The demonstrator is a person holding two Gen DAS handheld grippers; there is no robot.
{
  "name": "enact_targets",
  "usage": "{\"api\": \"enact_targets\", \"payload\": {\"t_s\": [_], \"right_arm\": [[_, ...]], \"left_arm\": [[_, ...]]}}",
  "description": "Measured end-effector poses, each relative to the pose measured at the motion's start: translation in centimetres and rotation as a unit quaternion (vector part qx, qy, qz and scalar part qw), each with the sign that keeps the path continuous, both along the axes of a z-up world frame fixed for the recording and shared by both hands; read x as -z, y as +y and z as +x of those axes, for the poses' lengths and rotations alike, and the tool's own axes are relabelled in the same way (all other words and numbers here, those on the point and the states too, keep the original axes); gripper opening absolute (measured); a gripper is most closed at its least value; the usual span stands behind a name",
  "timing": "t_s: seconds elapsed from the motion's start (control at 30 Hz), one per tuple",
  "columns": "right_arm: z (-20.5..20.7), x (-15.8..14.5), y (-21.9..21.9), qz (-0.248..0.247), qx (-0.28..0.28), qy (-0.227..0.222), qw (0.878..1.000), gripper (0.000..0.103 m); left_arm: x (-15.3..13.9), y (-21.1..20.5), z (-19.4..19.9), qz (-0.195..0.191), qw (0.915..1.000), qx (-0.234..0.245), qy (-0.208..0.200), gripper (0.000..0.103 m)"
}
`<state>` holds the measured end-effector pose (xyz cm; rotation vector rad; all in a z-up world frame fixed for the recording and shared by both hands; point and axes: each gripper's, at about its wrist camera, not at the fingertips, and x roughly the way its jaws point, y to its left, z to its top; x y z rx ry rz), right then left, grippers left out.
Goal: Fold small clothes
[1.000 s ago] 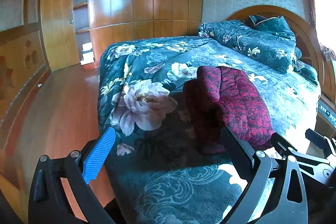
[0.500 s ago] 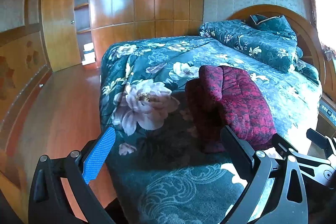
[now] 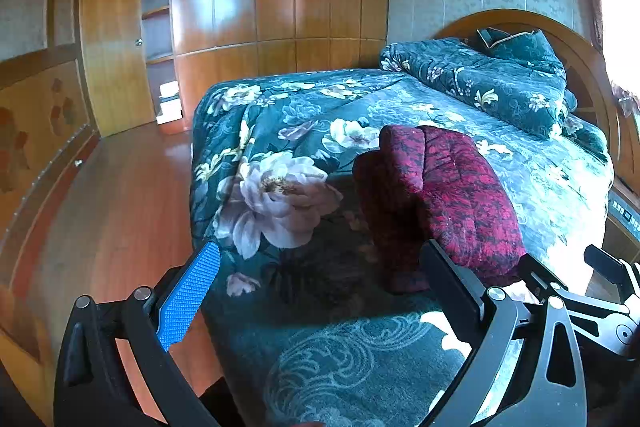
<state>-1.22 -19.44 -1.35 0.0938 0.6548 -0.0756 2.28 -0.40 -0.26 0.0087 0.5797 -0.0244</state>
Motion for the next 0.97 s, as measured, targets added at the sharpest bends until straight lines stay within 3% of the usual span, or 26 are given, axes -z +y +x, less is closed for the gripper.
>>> {"api": "enact_targets", "payload": {"t_s": [0.6,0.97], "right_arm": [[0.3,0.7,0.1,-0.001,-0.001,0.008,1.0,0.101],[0.8,1.3,-0.1,0.004,0.0,0.014,1.0,0.101]], "left_arm": [[0.0,0.0,0.0,0.003,1.0,-0.001,-0.008,0.099],[0.8,0.0,0.8,0.014,0.9998,-0.01,0.013,0.099]]}}
